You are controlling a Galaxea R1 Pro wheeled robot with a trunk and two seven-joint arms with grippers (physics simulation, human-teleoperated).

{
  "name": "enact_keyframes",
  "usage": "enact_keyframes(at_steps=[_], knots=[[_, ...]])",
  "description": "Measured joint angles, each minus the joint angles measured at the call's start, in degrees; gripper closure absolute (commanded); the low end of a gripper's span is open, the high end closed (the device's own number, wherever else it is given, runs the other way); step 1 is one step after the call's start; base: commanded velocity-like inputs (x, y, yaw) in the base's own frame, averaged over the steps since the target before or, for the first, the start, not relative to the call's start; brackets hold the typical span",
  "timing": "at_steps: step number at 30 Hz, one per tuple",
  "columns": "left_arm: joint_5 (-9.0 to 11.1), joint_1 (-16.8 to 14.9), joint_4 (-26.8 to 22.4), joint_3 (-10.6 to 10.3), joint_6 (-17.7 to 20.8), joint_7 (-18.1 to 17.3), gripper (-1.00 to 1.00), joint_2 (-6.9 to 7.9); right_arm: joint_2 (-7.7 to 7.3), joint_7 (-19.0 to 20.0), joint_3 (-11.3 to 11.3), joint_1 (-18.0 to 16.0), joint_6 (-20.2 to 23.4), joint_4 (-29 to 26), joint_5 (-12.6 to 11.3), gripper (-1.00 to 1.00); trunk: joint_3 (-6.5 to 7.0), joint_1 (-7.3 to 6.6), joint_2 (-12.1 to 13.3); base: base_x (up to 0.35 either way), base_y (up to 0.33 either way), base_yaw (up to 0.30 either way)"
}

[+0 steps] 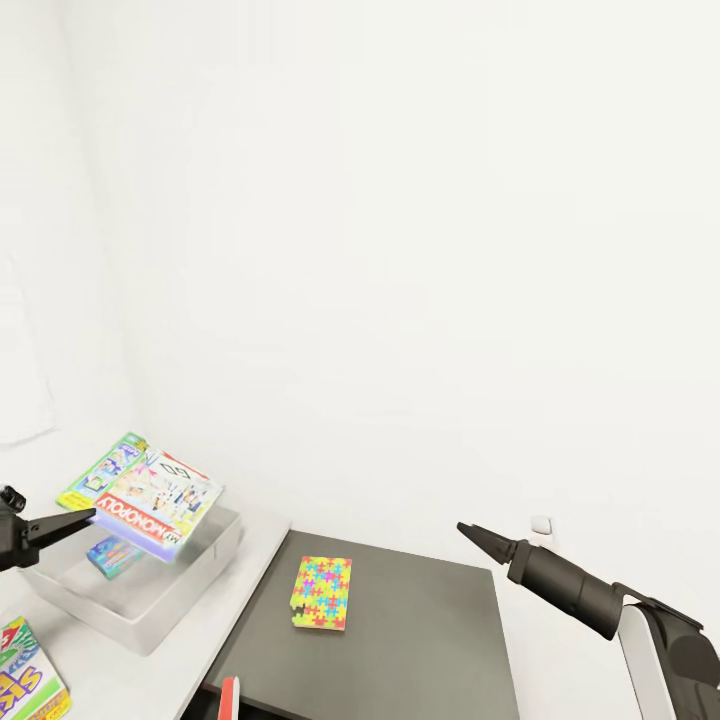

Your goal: Put all the toys in the child's room - the three board games (two on the bed and one on the table), the two jigsaw puzzles on the table, and the tennis ball on the table - inside the toy box on the table in the child's room.

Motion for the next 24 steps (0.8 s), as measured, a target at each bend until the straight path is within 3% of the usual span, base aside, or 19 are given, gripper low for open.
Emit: enact_keyframes(at_steps=[4,7,15,19,24], knots=[[0.39,-2.48,0.95,0.09,1.41,8.31,1.00,-0.01,-0.08,-0.02,-0.03,0.00,0.00,0.00,-0.01,-1.00,0.00,0.00,0.00,0.000,0.000,0.000],[0.43,-6.13,4.08,0.14,1.68,13.91,1.00,-0.32,-0.16,0.04,-0.06,0.00,0.00,0.00,-0.06,-1.00,0.00,0.00,0.01,0.000,0.000,0.000],[0.92,-10.49,9.62,0.19,1.68,24.40,1.00,-0.73,-0.30,0.06,-0.15,0.00,0.00,0.00,-0.16,-1.00,0.00,0.00,0.00,0.000,0.000,0.000],[0.83,-11.80,10.03,0.18,1.68,29.82,1.00,-2.18,-0.33,0.08,-0.16,0.00,0.00,0.00,-0.18,-1.00,0.00,0.00,0.01,0.000,0.000,0.000],[0.76,-13.28,10.16,0.14,1.68,37.94,1.00,-5.35,-0.34,0.06,-0.16,0.00,0.00,0.00,-0.19,-1.00,0.00,0.00,0.01,0.000,0.000,0.000]])
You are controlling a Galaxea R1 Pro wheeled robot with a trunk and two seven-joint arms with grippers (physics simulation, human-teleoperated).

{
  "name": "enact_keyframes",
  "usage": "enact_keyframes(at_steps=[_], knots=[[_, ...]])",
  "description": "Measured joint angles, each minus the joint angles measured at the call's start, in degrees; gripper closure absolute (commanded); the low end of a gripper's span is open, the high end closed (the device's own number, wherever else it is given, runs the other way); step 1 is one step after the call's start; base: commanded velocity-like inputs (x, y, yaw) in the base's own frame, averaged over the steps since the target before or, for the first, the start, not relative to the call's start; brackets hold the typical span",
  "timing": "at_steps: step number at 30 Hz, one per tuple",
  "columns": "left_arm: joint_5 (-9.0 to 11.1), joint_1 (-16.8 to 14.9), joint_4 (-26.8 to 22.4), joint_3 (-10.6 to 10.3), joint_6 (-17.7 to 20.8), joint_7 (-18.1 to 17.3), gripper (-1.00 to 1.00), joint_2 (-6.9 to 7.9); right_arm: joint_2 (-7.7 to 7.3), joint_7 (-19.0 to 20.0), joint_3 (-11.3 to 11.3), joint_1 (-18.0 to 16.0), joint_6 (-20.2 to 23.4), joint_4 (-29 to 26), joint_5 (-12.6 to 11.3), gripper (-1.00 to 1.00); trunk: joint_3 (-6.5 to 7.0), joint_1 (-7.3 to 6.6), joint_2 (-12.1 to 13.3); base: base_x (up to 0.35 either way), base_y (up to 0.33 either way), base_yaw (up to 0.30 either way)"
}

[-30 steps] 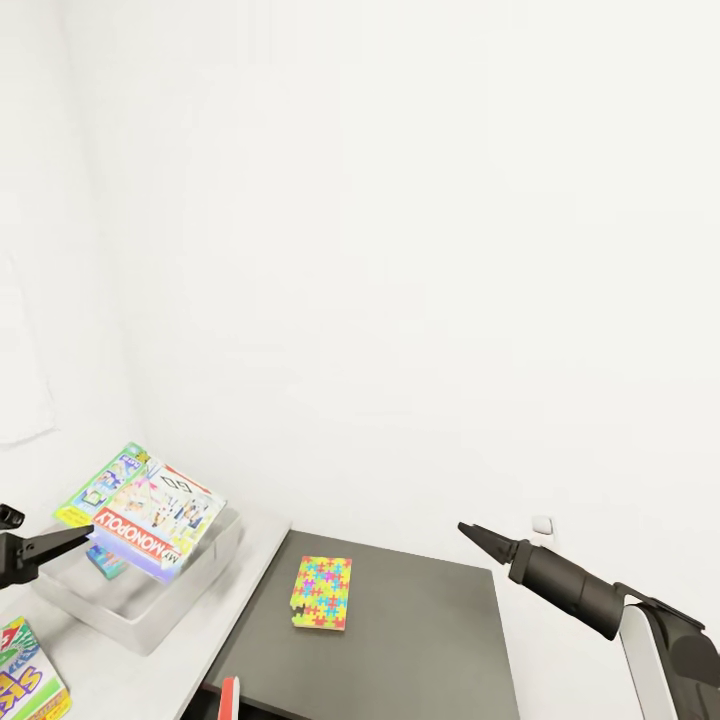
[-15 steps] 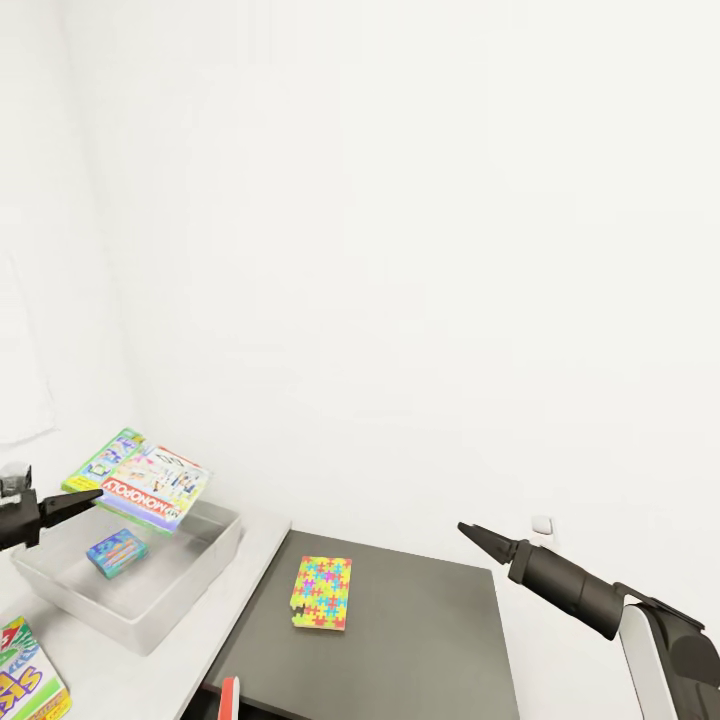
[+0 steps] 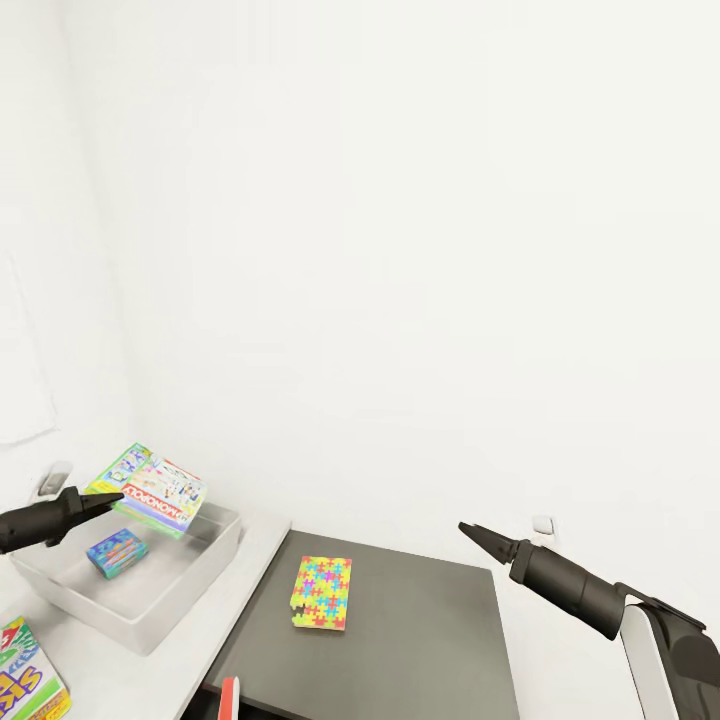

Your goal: Put all the toys in the child's room - the three board games (two on the bed and one on the table), the two jigsaw puzzles on the table, and the tennis ball on the table - inside the toy box on the table in the child's room.

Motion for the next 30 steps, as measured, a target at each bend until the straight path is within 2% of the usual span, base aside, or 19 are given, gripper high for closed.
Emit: enact_keyframes(at_steps=[2,8,17,20,22,27,29,30], knots=[[0.05,-0.25,0.01,0.03,-0.17,3.27,1.00,-1.05,0.00,0.05,0.00,0.00,0.00,0.00,-0.03,-1.00,0.00,0.00,-0.01,0.000,0.000,0.000],[0.22,-0.44,0.02,0.80,-1.28,7.22,1.00,-1.82,0.00,0.08,0.00,0.00,0.00,0.00,-0.08,-1.00,0.00,0.00,-0.01,0.000,0.000,0.000],[0.46,-0.49,0.01,6.87,-1.49,9.90,1.00,-2.36,0.04,0.08,0.00,0.00,-0.01,0.00,-0.09,-1.00,0.00,0.00,-0.01,0.000,0.000,0.000],[0.34,-0.46,-0.13,9.41,-1.63,11.13,1.00,-3.90,0.06,0.03,0.00,0.00,-0.01,0.00,-0.09,-1.00,0.00,0.00,-0.01,0.000,0.000,0.000],[0.17,-0.44,-0.19,11.19,-1.72,13.21,1.00,-5.21,0.08,0.01,0.00,0.00,-0.02,0.00,-0.09,-1.00,0.00,0.00,-0.01,0.000,0.000,0.000],[0.43,-0.45,-0.48,13.13,-1.87,16.61,1.00,-7.60,0.04,0.02,0.00,0.00,-0.01,0.00,-0.08,-1.00,0.00,0.00,-0.01,0.000,0.000,0.000],[0.58,-0.44,-0.64,14.78,-2.50,17.14,1.00,-8.75,0.02,0.05,0.00,0.00,0.00,0.00,-0.09,-1.00,0.00,0.00,-0.01,0.000,0.000,0.000],[0.67,-0.42,-1.27,16.69,-3.79,17.36,1.00,-10.39,0.01,0.07,0.00,0.00,-0.02,0.00,-0.09,-1.00,0.00,0.00,0.00,0.000,0.000,0.000]])
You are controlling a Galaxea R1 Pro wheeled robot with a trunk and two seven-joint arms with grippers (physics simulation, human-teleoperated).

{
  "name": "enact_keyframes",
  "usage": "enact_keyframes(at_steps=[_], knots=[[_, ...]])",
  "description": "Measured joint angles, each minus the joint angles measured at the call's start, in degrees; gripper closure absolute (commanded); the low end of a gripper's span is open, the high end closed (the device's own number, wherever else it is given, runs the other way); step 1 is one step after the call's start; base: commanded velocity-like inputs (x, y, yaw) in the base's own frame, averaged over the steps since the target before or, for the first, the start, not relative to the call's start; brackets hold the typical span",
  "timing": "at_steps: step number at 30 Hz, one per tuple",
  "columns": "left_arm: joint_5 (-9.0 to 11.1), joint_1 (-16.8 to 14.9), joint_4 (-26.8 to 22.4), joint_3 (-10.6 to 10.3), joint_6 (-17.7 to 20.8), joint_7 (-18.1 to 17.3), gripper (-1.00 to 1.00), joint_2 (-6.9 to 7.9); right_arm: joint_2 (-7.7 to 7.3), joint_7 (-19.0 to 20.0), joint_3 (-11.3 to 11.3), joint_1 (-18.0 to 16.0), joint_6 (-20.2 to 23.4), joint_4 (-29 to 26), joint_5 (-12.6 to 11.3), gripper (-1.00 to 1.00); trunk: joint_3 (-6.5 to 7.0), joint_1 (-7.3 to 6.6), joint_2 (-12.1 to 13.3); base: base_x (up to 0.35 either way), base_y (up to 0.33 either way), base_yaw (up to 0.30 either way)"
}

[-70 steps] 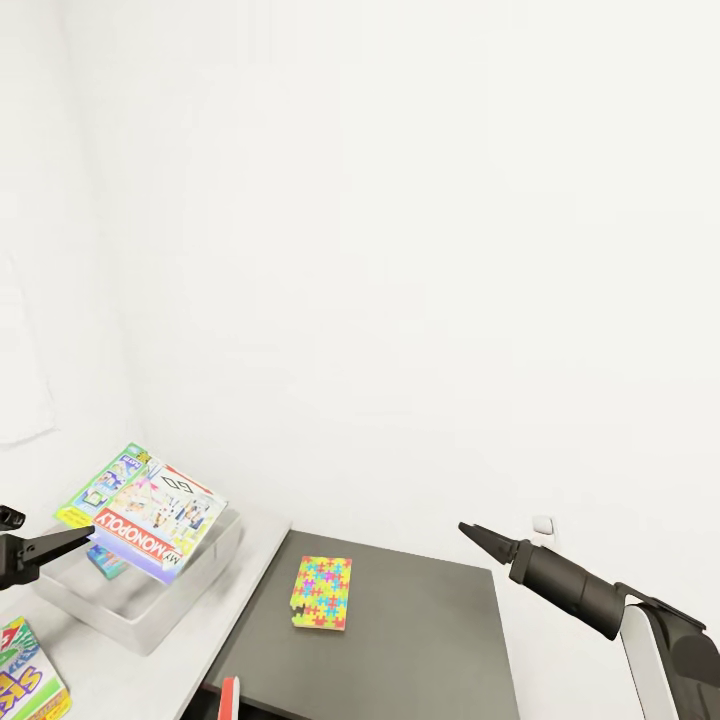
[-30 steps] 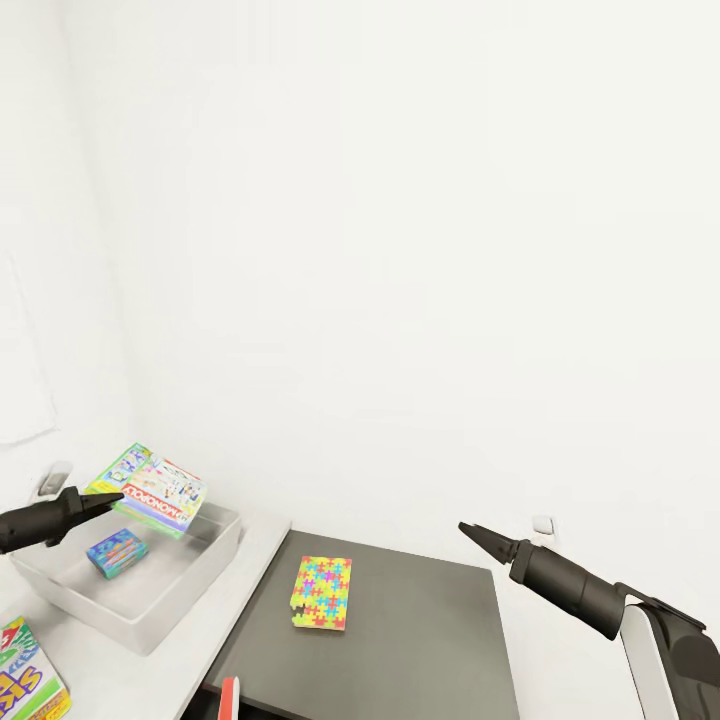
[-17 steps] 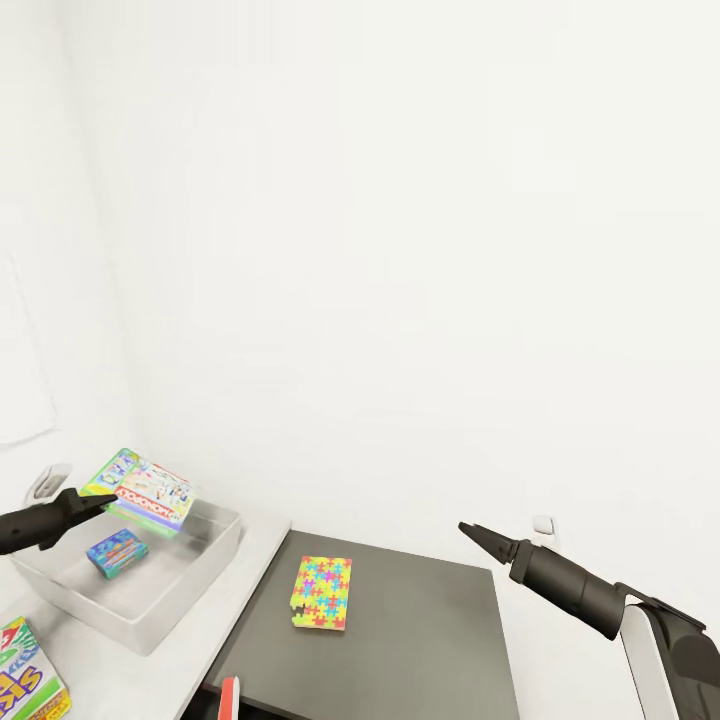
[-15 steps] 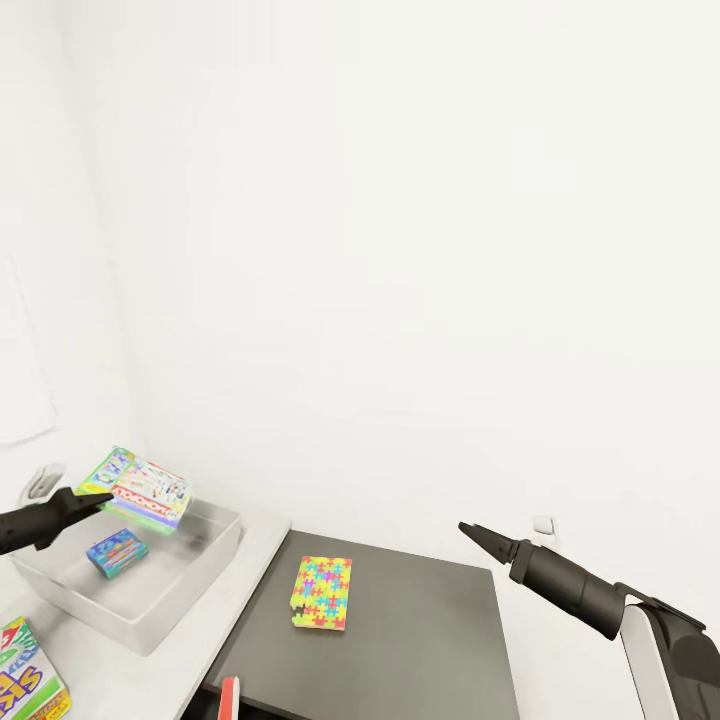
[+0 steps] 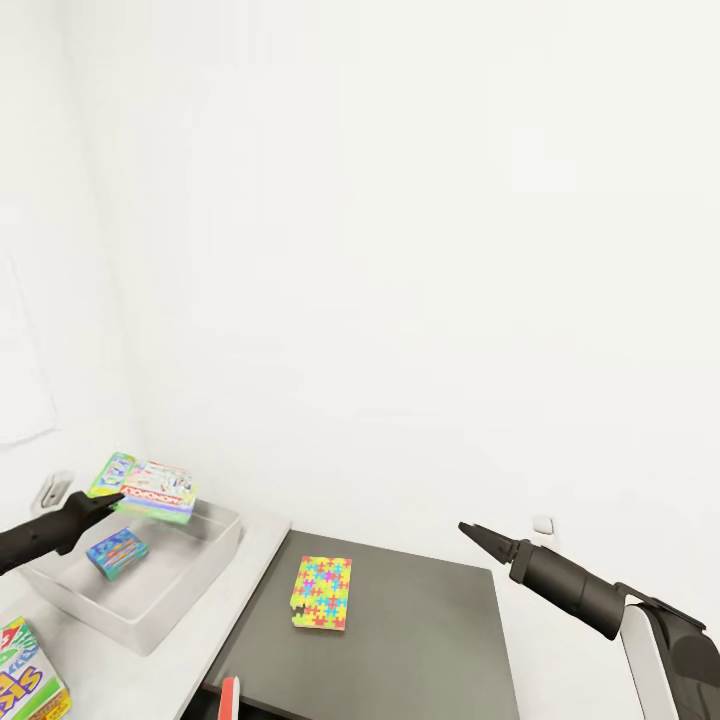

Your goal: Put all the toys in the child's room - the three board games (two on the bed and one on the table), the two jigsaw puzzles on the table, and the tennis ball on the table - inside the toy box on the table in the child's room.

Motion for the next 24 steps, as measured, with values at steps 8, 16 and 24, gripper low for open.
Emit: enact_keyframes(at_steps=[8,16,24], knots=[[-0.25,0.23,-8.72,12.91,-8.51,0.18,1.00,-10.89,-0.01,0.02,0.00,0.00,-0.01,0.00,0.00,-1.00,0.00,0.00,-0.01,0.000,0.000,0.000],[-1.02,0.72,-17.16,18.33,-8.08,3.96,1.00,-16.90,-0.01,0.10,0.00,0.00,0.02,0.00,0.00,-1.00,0.00,0.00,-0.01,0.000,0.000,0.000],[-0.17,0.80,-23.96,19.31,3.26,18.26,1.00,-19.32,-0.01,0.11,-0.02,0.00,0.02,0.00,0.00,-1.00,0.00,0.00,-0.01,0.000,0.000,0.000]])
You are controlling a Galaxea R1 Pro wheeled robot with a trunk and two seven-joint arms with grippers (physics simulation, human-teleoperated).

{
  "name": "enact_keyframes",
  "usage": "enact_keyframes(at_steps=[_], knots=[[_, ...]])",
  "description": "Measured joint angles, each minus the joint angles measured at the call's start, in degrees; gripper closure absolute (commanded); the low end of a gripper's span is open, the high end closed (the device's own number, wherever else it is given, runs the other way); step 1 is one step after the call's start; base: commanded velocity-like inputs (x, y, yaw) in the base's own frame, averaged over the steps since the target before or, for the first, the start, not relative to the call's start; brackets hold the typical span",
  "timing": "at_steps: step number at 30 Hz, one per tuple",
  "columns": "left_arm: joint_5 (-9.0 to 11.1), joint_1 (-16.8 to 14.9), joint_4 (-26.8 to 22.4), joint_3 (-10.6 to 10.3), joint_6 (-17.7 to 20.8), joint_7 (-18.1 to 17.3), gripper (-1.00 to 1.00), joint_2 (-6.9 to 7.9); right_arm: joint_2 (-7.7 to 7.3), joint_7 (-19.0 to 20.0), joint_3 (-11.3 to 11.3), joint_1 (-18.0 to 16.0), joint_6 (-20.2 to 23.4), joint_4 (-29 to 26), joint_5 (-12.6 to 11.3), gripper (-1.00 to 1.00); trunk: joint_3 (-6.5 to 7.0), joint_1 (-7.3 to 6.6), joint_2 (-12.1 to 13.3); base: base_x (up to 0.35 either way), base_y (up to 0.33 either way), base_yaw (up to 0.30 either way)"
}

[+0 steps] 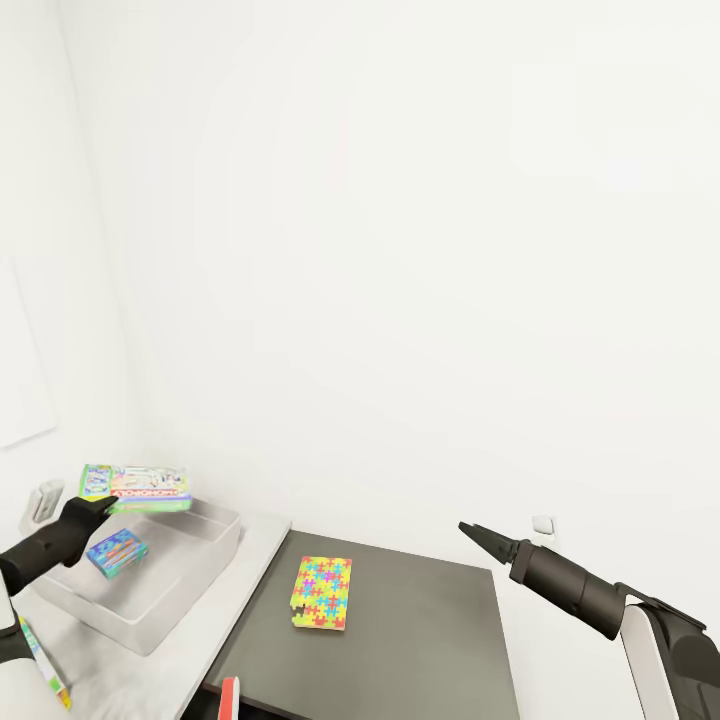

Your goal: Put all the toys in the child's room - the three board games (two on the bed and one on the table), the two jigsaw puzzles on the table, and the tennis ball on the table - inside the toy box on the table in the child's room.

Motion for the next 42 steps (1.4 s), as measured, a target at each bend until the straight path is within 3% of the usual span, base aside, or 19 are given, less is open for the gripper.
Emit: enact_keyframes(at_steps=[7,13,14,15,18,20,21,22,23,25,29,33,42], knots=[[0.51,-0.29,-0.95,0.08,1.03,2.84,1.00,-1.29,0.00,0.00,0.01,0.00,-0.01,0.00,0.00,-1.00,0.00,0.00,0.00,0.000,0.000,0.000],[0.67,-0.72,-0.49,0.08,1.35,10.40,1.00,-2.15,0.00,0.00,-0.02,0.00,-0.01,0.00,0.00,-1.00,0.00,0.00,0.01,0.000,0.000,0.000],[2.57,-0.92,0.48,0.04,1.37,13.17,1.00,-2.48,0.00,0.00,-0.04,0.00,-0.01,0.00,0.00,-1.00,0.00,0.00,0.00,0.000,0.000,0.000],[2.91,-1.09,1.04,0.04,1.38,14.30,1.00,-2.53,0.00,0.00,-0.05,0.00,-0.01,0.00,0.01,-1.00,0.00,0.00,0.01,0.000,0.000,0.000],[6.94,-2.63,3.69,0.05,1.27,20.73,1.00,-2.59,-0.01,0.02,-0.17,0.00,-0.01,0.00,-0.02,-1.00,0.00,0.00,0.01,0.000,0.000,0.000],[12.42,-3.86,5.26,0.02,1.23,28.37,1.00,-2.65,-0.01,0.09,-0.78,0.00,-0.01,0.00,-0.06,-1.00,0.00,0.00,0.01,0.000,0.000,0.000],[14.09,-4.05,5.49,0.00,1.21,30.28,1.00,-2.61,-0.01,0.11,-0.96,0.00,-0.01,0.00,-0.06,-1.00,0.00,0.00,0.00,0.000,0.000,0.000],[17.58,-4.30,5.85,-0.11,1.15,33.74,1.00,-2.54,0.00,0.16,-1.25,0.00,-0.01,0.00,-0.07,-1.00,0.00,0.00,0.00,0.000,0.000,0.000],[19.41,-4.40,5.96,-0.18,1.12,35.53,1.00,-2.50,0.00,0.20,-1.39,0.00,-0.01,0.00,-0.07,-1.00,0.00,0.00,0.00,0.000,0.000,0.000],[25.88,-4.60,6.27,-0.45,1.07,42.18,1.00,-2.39,0.00,0.29,-1.80,0.00,0.00,0.00,-0.08,-1.00,0.00,0.00,0.00,0.000,0.000,0.000],[32.83,-4.71,6.42,-0.62,0.98,50.04,1.00,-2.29,0.00,0.36,-2.01,0.00,0.04,0.00,-0.16,-1.00,0.00,0.00,0.00,0.000,0.000,0.000],[35.92,-4.75,6.41,-0.60,0.87,53.06,1.00,-2.23,0.00,0.42,-2.07,0.00,0.06,0.00,-0.17,-1.00,0.00,0.00,0.00,0.000,0.000,0.000],[37.05,-4.76,6.40,-0.20,-2.74,53.71,1.00,-2.28,0.00,0.42,-2.09,0.00,0.01,0.00,-0.18,-1.00,0.00,0.00,0.00,0.000,0.000,0.000]])
